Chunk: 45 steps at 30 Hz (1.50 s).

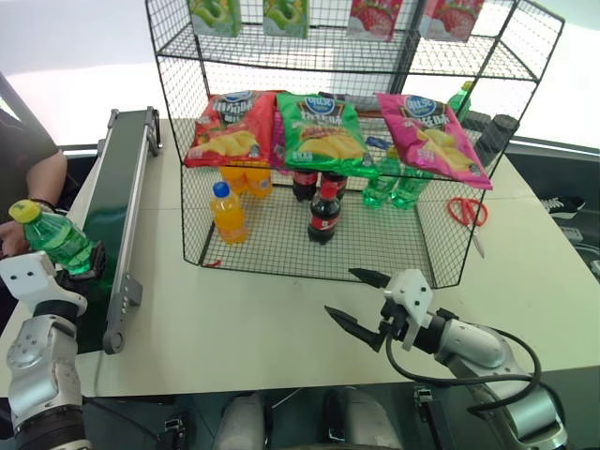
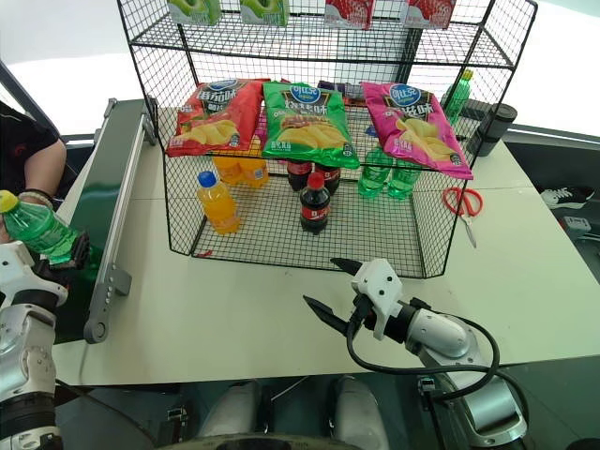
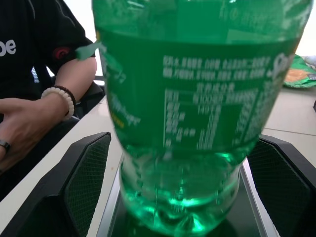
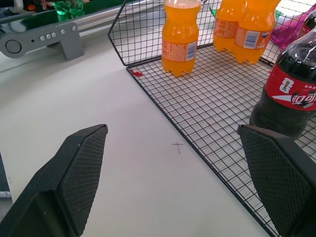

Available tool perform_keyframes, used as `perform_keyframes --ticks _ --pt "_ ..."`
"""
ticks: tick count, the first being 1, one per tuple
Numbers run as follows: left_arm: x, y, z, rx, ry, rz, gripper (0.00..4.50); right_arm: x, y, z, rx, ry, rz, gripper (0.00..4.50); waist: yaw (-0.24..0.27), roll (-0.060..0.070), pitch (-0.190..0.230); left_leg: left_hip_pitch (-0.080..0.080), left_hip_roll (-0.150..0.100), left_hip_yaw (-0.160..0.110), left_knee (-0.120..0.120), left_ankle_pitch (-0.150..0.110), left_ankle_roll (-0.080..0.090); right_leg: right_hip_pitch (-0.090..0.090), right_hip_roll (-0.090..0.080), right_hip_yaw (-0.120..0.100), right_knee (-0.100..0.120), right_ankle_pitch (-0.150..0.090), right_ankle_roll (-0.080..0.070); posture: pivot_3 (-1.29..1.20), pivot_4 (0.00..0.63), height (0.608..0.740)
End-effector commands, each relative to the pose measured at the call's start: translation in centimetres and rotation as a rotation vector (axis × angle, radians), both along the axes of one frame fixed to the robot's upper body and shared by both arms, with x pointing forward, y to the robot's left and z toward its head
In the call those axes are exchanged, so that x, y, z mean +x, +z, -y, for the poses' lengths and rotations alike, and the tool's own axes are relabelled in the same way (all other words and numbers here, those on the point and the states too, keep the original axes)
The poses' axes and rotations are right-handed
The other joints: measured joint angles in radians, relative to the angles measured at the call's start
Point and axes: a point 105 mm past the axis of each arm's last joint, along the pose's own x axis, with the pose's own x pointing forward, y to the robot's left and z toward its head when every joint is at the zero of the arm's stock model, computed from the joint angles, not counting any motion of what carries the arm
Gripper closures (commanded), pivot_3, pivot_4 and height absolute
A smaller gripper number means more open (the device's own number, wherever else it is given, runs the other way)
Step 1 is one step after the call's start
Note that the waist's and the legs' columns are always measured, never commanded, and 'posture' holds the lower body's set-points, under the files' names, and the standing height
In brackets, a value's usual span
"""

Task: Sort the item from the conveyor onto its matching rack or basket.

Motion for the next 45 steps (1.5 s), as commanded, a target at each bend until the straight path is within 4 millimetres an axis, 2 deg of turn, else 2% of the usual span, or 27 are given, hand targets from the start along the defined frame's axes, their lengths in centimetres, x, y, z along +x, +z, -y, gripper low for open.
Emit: perform_keyframes --ticks 1,3,6,10,13,16,19,21,22,26,31,36,45 --pt "0.0 2.3 -0.2 0.063 0.001 0.065 0.86 -0.3 1.0 -0.6 0.022 0.022 0.047 0.0 0.0 0.0 0.0 0.0 0.0 0.0 0.0 0.0 0.0 0.0 0.0 0.0 0.0 0.0 0.0 0.0 0.15 0.74" --pt "-0.1 2.4 -0.2 0.067 0.006 0.069 1.65 -0.3 1.0 -0.6 0.022 0.022 0.047 0.0 0.0 0.0 0.0 0.0 0.0 0.0 0.0 0.0 0.0 0.0 0.0 0.0 0.0 0.0 0.0 0.0 0.15 0.74" --pt "0.0 3.4 -0.2 0.079 -0.004 0.098 1.65 -0.3 1.0 -0.6 0.021 0.023 0.048 0.0 0.001 0.0 0.0 0.0 0.0 0.0 0.0 0.0 0.0 0.0 0.0 0.0 0.0 0.0 0.0 0.0 0.15 0.74" --pt "0.2 6.4 1.2 0.106 -0.109 0.173 1.65 -0.2 1.0 -0.5 0.018 0.027 0.05 0.0 0.0 -0.005 0.003 -0.001 0.0 0.0 0.0 0.0 0.0 -0.001 0.0 0.0 0.0 0.0 0.0 0.0 0.15 0.74" --pt "0.8 8.8 4.2 0.159 -0.282 0.195 1.65 0.0 1.0 -0.4 0.014 0.035 0.05 0.0 0.0 -0.008 0.004 -0.004 0.001 -0.001 0.0 0.0 0.0 -0.002 0.0 -0.002 0.0 0.0 0.0 0.0 0.15 0.74" --pt "1.2 9.4 7.2 0.168 -0.427 0.188 1.65 0.2 1.0 -0.4 0.013 0.04 0.051 0.0 0.001 -0.006 0.004 -0.005 0.0 -0.001 0.001 0.0 0.0 -0.003 0.0 -0.002 -0.001 0.0 0.0 0.0 0.15 0.74" --pt "1.1 9.2 11.4 0.204 -0.629 0.144 1.65 0.6 1.2 -0.2 0.014 0.035 0.058 0.0 0.0 -0.004 0.005 -0.005 0.0 -0.001 0.001 0.0 0.0 -0.002 -0.001 -0.001 -0.002 0.0 0.0 0.0 0.15 0.74" --pt "0.5 8.4 15.4 0.196 -0.837 0.098 1.65 1.0 1.7 0.1 0.028 0.016 0.069 0.0 0.0 -0.004 0.005 -0.005 0.0 -0.001 0.001 0.0 0.0 -0.002 0.0 -0.002 -0.001 0.0 0.0 0.0 0.15 0.74" --pt "0.2 8.1 16.5 0.191 -0.896 0.082 1.65 1.1 1.9 0.2 0.032 0.011 0.072 0.0 0.0 -0.003 0.006 -0.005 0.0 -0.001 0.0 0.0 0.0 -0.002 0.0 -0.002 -0.001 0.0 0.0 0.0 0.15 0.74" --pt "-1.1 5.2 22.6 0.243 -1.221 -0.012 1.65 0.7 3.3 -0.1 0.088 0.037 0.067 0.0 0.0 -0.001 0.006 -0.005 0.0 -0.001 0.0 0.0 0.0 -0.003 0.001 -0.002 -0.001 0.0 -0.001 0.0 0.15 0.74" --pt "-0.6 3.5 27.1 0.258 -1.442 -0.009 1.65 0.1 4.5 -1.6 0.133 0.085 0.06 0.0 0.001 0.001 0.007 -0.005 0.0 -0.001 0.001 0.0 0.0 -0.002 0.004 -0.001 -0.001 0.0 -0.001 0.0 0.15 0.74" --pt "-1.3 2.6 31.2 0.292 -1.68 0.025 1.65 0.1 5.0 -2.7 0.16 0.072 0.067 0.0 0.001 0.001 0.007 -0.005 0.0 -0.001 0.001 0.0 0.0 -0.002 0.006 -0.001 -0.001 0.001 -0.001 0.0 0.15 0.74" --pt "-1.1 2.5 34.4 0.356 -1.827 0.094 1.65 0.0 4.9 -2.8 0.164 0.044 0.066 0.0 0.001 0.001 0.007 -0.006 -0.001 -0.002 0.002 0.0 0.001 -0.003 0.006 -0.001 -0.001 0.001 -0.001 0.0 0.15 0.74"
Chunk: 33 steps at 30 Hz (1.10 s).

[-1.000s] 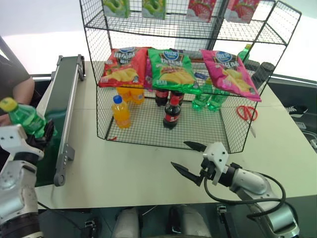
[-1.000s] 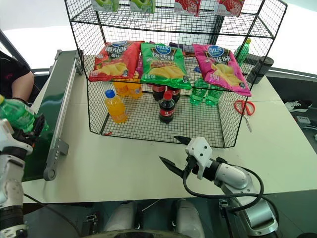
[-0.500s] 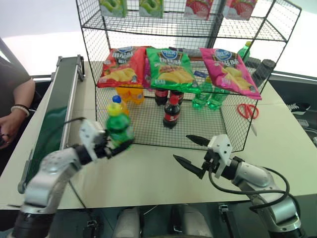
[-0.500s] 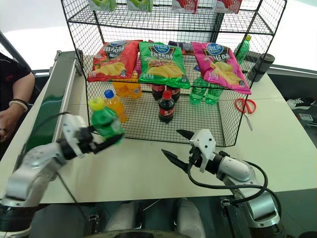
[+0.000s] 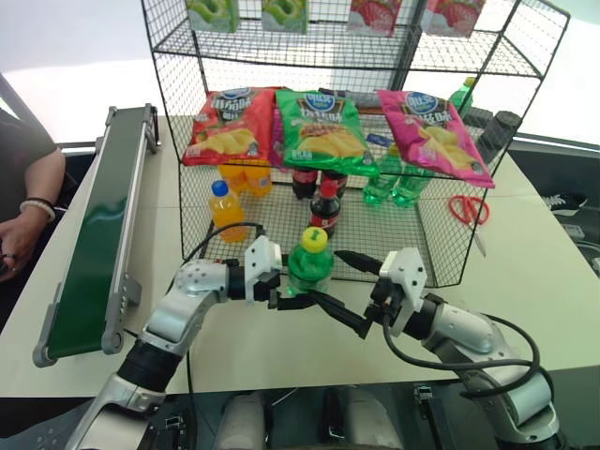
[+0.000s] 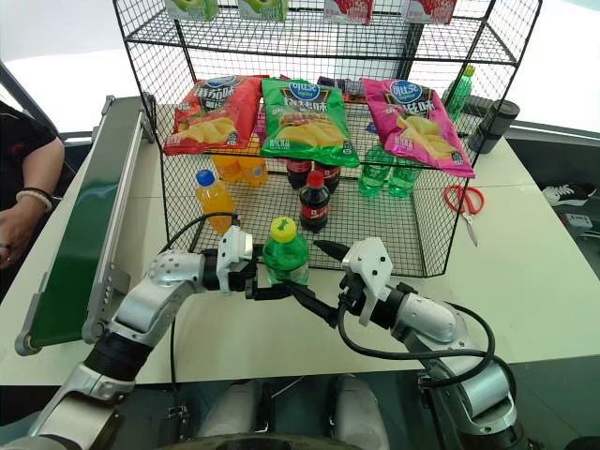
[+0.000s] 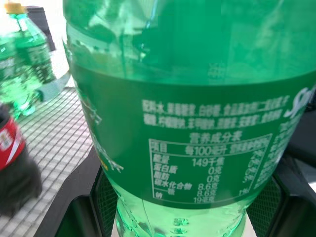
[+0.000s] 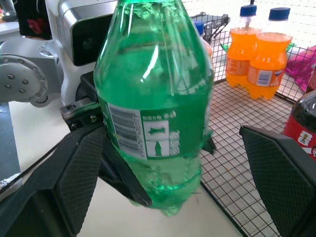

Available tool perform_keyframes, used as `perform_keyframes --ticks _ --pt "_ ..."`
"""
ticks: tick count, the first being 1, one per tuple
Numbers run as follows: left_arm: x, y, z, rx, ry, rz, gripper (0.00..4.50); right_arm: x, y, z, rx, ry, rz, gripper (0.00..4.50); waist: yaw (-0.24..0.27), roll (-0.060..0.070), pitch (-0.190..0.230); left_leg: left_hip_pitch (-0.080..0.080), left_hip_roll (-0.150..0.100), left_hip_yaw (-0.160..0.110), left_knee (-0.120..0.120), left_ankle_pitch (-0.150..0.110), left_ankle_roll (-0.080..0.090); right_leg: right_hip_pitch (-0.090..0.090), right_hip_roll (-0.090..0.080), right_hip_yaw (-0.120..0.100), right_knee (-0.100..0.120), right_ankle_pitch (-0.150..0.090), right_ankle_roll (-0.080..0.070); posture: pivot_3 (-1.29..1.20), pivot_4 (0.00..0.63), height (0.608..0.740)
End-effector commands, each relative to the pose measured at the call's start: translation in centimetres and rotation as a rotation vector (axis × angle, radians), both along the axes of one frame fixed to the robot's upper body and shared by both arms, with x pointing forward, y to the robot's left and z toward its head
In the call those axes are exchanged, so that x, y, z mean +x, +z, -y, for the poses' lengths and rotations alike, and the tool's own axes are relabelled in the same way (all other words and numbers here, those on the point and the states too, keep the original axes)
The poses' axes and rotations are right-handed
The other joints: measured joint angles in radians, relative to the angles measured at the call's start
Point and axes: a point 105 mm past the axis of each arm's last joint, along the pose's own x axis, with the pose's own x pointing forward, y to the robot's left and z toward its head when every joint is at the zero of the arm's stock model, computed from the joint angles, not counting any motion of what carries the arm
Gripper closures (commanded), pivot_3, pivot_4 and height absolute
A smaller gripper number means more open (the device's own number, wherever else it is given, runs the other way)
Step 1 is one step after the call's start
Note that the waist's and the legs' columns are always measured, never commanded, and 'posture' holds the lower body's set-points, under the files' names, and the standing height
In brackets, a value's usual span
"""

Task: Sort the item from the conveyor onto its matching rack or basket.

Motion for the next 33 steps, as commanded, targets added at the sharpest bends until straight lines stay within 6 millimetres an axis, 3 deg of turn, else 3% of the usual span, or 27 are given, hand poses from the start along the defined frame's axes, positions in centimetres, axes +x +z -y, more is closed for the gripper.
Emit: perform_keyframes --ticks 1,9,13,15,18,19,22,28,33 --pt "-0.6 1.3 1.4 -0.023 -0.096 0.089 1.65 -0.4 1.5 -0.3 0.028 -0.003 0.058 0.0 0.0 0.0 0.0 0.0 0.0 0.0 0.0 0.0 0.0 0.0 0.0 0.0 0.0 0.0 0.0 0.0 0.15 0.74" --pt "-0.4 1.5 2.2 -0.044 -0.108 0.115 1.65 -0.3 1.7 -0.4 0.032 0.001 0.059 0.0 0.0 0.0 0.0 0.0 0.0 0.0 0.001 0.0 0.0 0.0 0.0 0.0 0.001 0.0 0.0 0.0 0.15 0.74" --pt "-0.3 1.6 2.2 -0.047 -0.103 0.116 1.67 -0.5 1.8 -0.4 0.038 0.01 0.051 1.28 0.0 0.0 0.0 0.0 0.0 0.0 0.001 0.0 0.0 0.0 0.0 0.0 0.001 0.0 0.0 0.0 0.15 0.74" --pt "-0.4 1.4 2.1 -0.043 -0.102 0.094 1.67 -0.3 1.9 -0.4 0.033 0.004 0.058 1.49 0.0 0.0 0.0 0.0 0.0 0.0 0.001 0.0 0.0 0.0 0.0 0.0 0.001 0.0 0.0 0.0 0.15 0.74" --pt "-0.2 1.3 2.0 -0.039 -0.09 0.069 0.26 -0.2 1.9 -0.4 0.029 -0.005 0.066 1.49 0.0 0.0 0.0 0.0 0.0 0.0 0.001 0.0 0.0 0.001 0.0 0.0 0.001 0.0 0.0 0.0 0.15 0.74" --pt "0.0 1.2 1.9 -0.033 -0.07 0.084 0.04 0.0 2.1 -0.3 0.036 -0.014 0.071 1.49 0.0 0.0 0.0 0.001 0.0 0.0 0.001 0.0 0.0 0.001 0.0 0.0 0.001 0.0 0.0 0.0 0.15 0.74" --pt "0.6 0.6 1.2 0.004 -0.025 0.091 0.04 0.5 2.4 0.1 0.046 -0.054 0.089 1.49 -0.001 0.0 0.0 0.001 0.0 0.0 0.001 0.0 0.0 0.001 0.001 0.0 0.001 0.0 0.0 0.0 0.15 0.74" --pt "1.8 -0.6 -2.3 0.041 0.129 0.034 0.04 3.0 2.6 3.3 0.041 -0.267 0.143 1.49 -0.001 0.0 0.0 0.002 0.0 0.0 0.001 0.0 0.0 0.001 0.001 0.0 0.001 0.0 0.0 0.0 0.15 0.74" --pt "2.6 -0.5 -5.0 0.026 0.276 0.024 0.04 5.5 0.9 8.0 0.001 -0.529 0.15 1.49 0.001 0.0 0.0 0.002 0.001 0.0 0.001 0.0 0.0 0.002 0.0 0.0 0.001 0.0 0.0 0.0 0.15 0.74"
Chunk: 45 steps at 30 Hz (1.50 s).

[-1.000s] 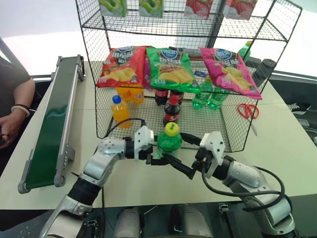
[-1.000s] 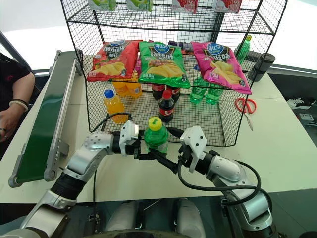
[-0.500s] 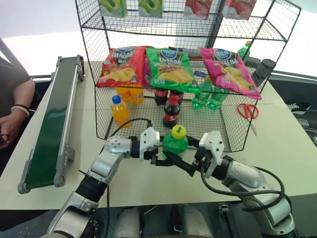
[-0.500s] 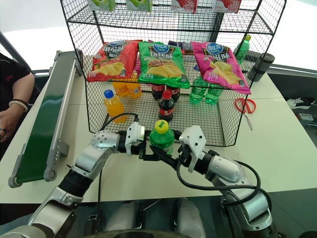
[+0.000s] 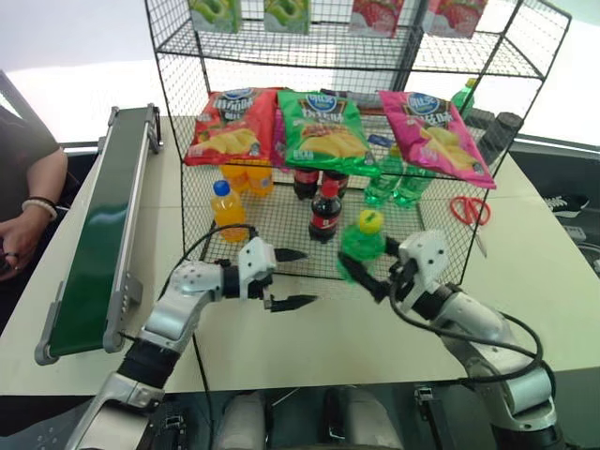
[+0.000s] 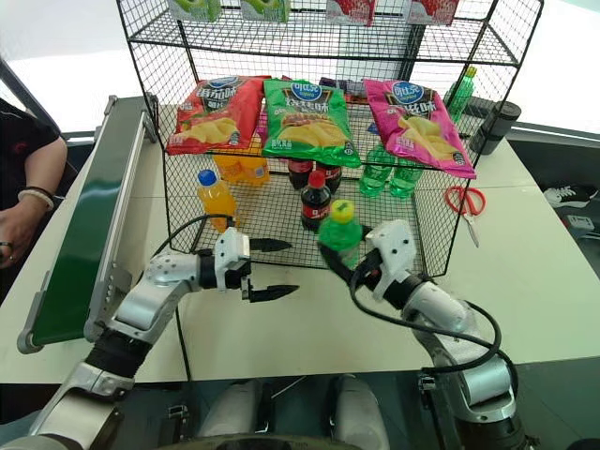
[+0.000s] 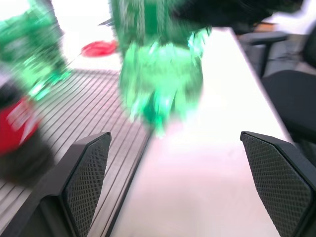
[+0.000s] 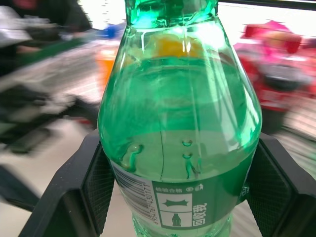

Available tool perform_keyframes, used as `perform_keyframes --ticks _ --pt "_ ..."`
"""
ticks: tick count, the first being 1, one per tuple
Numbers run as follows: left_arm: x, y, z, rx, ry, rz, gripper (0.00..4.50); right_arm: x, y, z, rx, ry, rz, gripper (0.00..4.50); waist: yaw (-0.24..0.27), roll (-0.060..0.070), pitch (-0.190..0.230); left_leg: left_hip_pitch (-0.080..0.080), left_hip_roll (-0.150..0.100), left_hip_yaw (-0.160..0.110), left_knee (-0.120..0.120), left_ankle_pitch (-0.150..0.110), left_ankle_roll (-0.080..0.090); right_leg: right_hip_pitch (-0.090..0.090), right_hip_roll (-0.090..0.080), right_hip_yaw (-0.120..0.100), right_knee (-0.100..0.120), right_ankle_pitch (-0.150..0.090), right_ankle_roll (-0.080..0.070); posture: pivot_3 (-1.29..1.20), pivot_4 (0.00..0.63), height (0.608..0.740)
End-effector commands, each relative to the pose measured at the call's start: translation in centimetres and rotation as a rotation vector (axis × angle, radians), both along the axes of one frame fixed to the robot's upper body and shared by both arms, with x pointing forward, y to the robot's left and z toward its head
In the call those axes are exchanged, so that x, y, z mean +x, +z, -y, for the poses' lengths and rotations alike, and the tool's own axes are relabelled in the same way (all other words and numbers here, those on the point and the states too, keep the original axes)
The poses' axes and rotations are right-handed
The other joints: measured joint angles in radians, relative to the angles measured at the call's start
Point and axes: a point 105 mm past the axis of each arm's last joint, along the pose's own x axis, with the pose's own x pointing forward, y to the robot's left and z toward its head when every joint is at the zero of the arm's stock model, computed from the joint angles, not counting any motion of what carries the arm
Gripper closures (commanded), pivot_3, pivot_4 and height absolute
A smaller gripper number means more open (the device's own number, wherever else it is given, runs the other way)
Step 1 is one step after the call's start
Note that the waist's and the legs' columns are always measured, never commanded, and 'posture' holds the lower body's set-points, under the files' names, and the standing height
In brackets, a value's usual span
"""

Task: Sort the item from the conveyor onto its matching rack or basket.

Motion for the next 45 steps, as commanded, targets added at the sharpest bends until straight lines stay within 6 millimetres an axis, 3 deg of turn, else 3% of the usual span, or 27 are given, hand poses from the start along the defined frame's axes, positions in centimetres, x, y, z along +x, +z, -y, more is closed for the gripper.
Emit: perform_keyframes --ticks 1,8,16,24,27,30,39,45 --pt "0.3 1.7 -1.1 -0.048 0.07 0.043 0.04 1.4 0.7 3.1 0.004 -0.173 0.087 1.49 0.0 0.0 0.0 0.0 0.0 0.0 0.0 0.0 0.0 0.0 0.0 0.0 0.0 0.0 0.0 0.0 0.15 0.74" --pt "-1.1 3.0 -1.2 -0.102 0.08 0.062 0.04 3.9 -1.6 6.6 0.026 -0.364 0.07 1.49 -0.004 0.003 0.001 0.003 0.0 0.002 -0.001 0.0 0.0 0.0 -0.001 0.003 0.002 0.0 0.0 0.0 0.15 0.74" --pt "-2.1 3.4 -0.7 -0.099 0.07 0.073 0.04 7.0 -3.0 7.2 0.099 -0.403 0.042 1.49 -0.009 0.006 0.001 0.004 0.001 0.004 -0.001 0.0 0.0 0.0 0.001 0.005 0.003 0.001 0.0 0.0 0.15 0.74" --pt "-2.0 3.4 -0.7 -0.093 0.066 0.082 0.04 8.4 -3.8 7.2 0.124 -0.411 0.021 1.49 -0.008 0.006 0.001 0.004 0.001 0.004 -0.001 0.0 0.0 0.0 0.001 0.005 0.003 0.001 0.0 0.0 0.15 0.74" --pt "-2.0 3.4 -0.6 -0.094 0.063 0.084 0.04 8.4 -3.9 7.3 0.137 -0.412 0.019 1.49 -0.008 0.006 0.001 0.004 0.001 0.005 -0.001 0.0 0.0 0.0 0.0 0.005 0.003 0.001 0.0 0.0 0.15 0.74" --pt "-2.2 3.1 -0.4 -0.093 0.05 0.085 0.0 8.1 -3.9 7.1 0.154 -0.391 0.014 0.03 -0.008 0.006 0.001 0.005 0.001 0.005 -0.001 0.0 0.0 0.0 0.0 0.005 0.003 0.001 0.0 0.0 0.15 0.74" --pt "-2.5 2.3 -0.8 -0.089 0.044 0.083 0.0 6.6 -3.7 6.5 0.025 -0.334 0.034 0.03 -0.007 0.007 0.001 0.005 0.001 0.005 -0.001 0.0 0.0 0.0 0.0 0.005 0.003 0.001 0.0 0.0 0.15 0.74" --pt "-2.1 1.7 -1.3 -0.079 0.071 0.075 0.0 3.6 -3.4 7.6 -0.026 -0.32 0.014 0.03 -0.004 0.007 0.0 0.005 0.001 0.005 -0.001 0.0 0.0 0.001 0.0 0.005 0.003 0.001 0.0 0.0 0.15 0.74"
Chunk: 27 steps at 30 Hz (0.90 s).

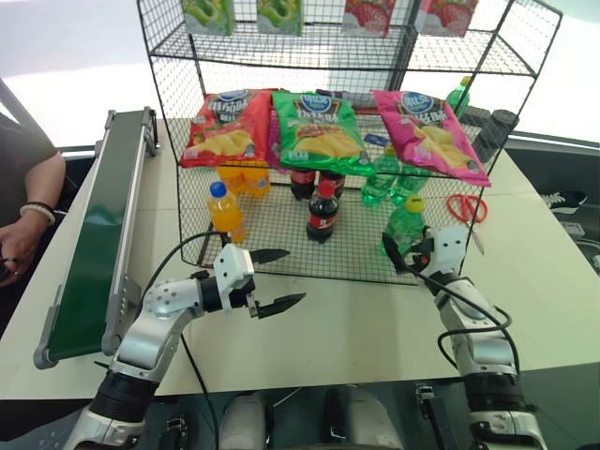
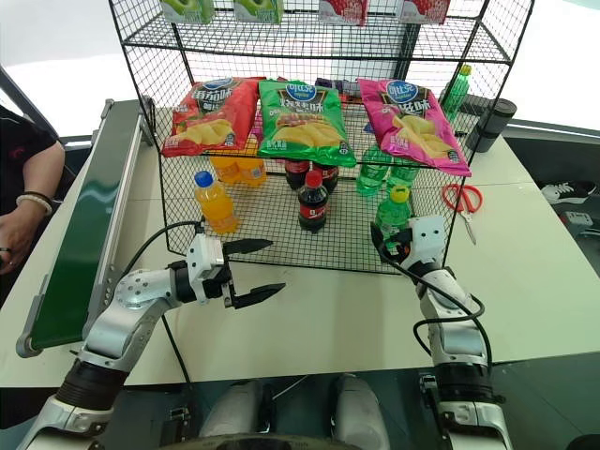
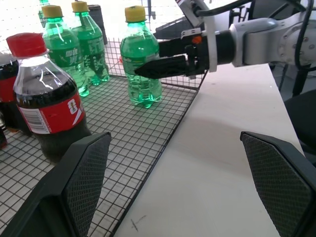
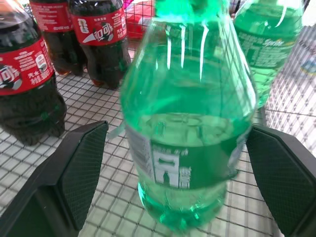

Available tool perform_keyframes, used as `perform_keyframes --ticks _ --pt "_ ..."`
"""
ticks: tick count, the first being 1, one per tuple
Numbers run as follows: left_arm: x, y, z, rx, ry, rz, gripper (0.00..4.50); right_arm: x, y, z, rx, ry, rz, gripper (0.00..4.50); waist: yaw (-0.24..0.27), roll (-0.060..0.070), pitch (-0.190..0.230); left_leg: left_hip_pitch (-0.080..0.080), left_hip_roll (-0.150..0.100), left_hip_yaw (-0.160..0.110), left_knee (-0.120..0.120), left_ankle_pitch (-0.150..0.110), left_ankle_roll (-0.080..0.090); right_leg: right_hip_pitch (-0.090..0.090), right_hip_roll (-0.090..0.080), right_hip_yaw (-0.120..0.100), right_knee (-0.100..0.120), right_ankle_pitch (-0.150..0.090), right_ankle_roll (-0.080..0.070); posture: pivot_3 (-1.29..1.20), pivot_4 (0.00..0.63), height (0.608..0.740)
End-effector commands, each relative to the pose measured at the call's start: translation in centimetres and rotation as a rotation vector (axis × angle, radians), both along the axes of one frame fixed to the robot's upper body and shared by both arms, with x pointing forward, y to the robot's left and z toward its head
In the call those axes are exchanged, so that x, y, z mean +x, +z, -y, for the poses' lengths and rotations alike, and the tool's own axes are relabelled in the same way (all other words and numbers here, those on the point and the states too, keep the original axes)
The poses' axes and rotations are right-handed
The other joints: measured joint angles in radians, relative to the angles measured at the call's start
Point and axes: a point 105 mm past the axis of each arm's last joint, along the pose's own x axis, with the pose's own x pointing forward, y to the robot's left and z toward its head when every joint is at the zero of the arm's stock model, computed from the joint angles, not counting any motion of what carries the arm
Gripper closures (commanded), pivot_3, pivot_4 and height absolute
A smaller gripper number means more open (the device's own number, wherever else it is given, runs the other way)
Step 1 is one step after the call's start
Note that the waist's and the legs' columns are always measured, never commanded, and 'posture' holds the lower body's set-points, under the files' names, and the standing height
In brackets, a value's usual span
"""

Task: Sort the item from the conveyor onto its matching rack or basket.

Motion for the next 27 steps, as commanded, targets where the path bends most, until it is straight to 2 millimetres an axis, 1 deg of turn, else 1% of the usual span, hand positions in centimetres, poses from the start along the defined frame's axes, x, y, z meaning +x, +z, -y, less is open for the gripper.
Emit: perform_keyframes --ticks 1,4,6,9,11,15,17,19,22,27 --pt "0.2 0.2 -0.4 0.001 0.015 0.027 0.0 -2.0 1.9 0.4 -0.026 0.028 0.031 0.03 0.002 0.0 0.0 0.0 0.0 0.0 0.0 0.0 0.0 0.0 0.0 0.0 0.0 0.0 0.0 0.0 0.15 0.74" --pt "0.5 0.0 -0.5 0.007 0.02 0.024 0.0 -3.5 2.0 0.5 -0.061 0.041 0.007 0.03 0.003 0.001 -0.001 0.0 0.0 0.0 0.0 0.0 0.0 0.0 0.0 0.0 -0.001 0.0 0.0 0.0 0.15 0.74" --pt "0.9 0.0 -0.8 0.013 0.035 0.029 0.0 -4.7 2.6 0.7 -0.097 0.06 0.004 0.03 0.003 0.001 -0.001 0.0 0.0 0.0 0.0 0.0 0.0 0.0 0.0 0.0 -0.001 0.0 0.0 0.0 0.15 0.74" --pt "1.8 0.2 -1.8 0.016 0.077 0.032 0.0 -6.7 4.0 1.1 -0.12 0.095 0.008 0.03 0.003 0.001 -0.001 0.0 0.0 0.0 0.0 0.0 0.0 0.0 0.0 0.0 -0.001 0.0 0.0 0.0 0.15 0.74" --pt "2.4 0.4 -2.7 0.022 0.112 0.028 0.0 -8.2 4.7 1.7 -0.151 0.118 0.001 0.03 0.003 0.0 -0.001 0.0 0.0 0.0 0.0 0.0 0.0 0.0 0.001 0.0 -0.001 0.0 0.0 0.0 0.15 0.74" --pt "3.2 0.4 -4.3 0.048 0.165 0.019 0.0 -10.7 5.4 2.6 -0.191 0.172 -0.035 0.03 0.003 0.0 -0.001 0.0 0.001 0.0 0.0 0.0 0.0 0.0 0.001 0.0 -0.003 0.0 0.0 0.0 0.15 0.74" --pt "3.6 0.5 -5.2 0.065 0.191 0.009 0.0 -12.1 5.3 3.0 -0.199 0.202 -0.08 0.03 0.004 0.0 -0.001 0.0 0.001 0.0 0.0 0.0 0.0 0.0 0.002 0.0 -0.003 0.0 0.0 0.0 0.15 0.74" --pt "3.7 0.5 -5.5 0.077 0.198 0.007 0.0 -12.8 5.1 3.3 -0.209 0.21 -0.11 0.03 0.005 -0.001 -0.002 0.0 0.001 -0.001 -0.001 0.0 0.0 0.001 0.002 0.0 -0.003 0.0 0.0 0.0 0.15 0.74" --pt "3.6 0.5 -5.7 0.09 0.201 0.007 0.0 -13.3 4.8 3.5 -0.217 0.214 -0.132 0.03 0.003 -0.002 -0.002 0.0 0.001 0.0 0.0 0.0 0.0 0.001 0.002 0.0 -0.004 0.0 0.0 0.0 0.15 0.74" --pt "3.4 0.4 -5.8 0.096 0.205 -0.002 0.0 -13.0 4.9 2.8 -0.207 0.225 -0.129 0.03 0.004 -0.001 -0.002 0.0 0.002 0.0 0.0 0.0 0.0 0.0 0.002 0.0 -0.004 0.0 0.0 0.0 0.15 0.74"
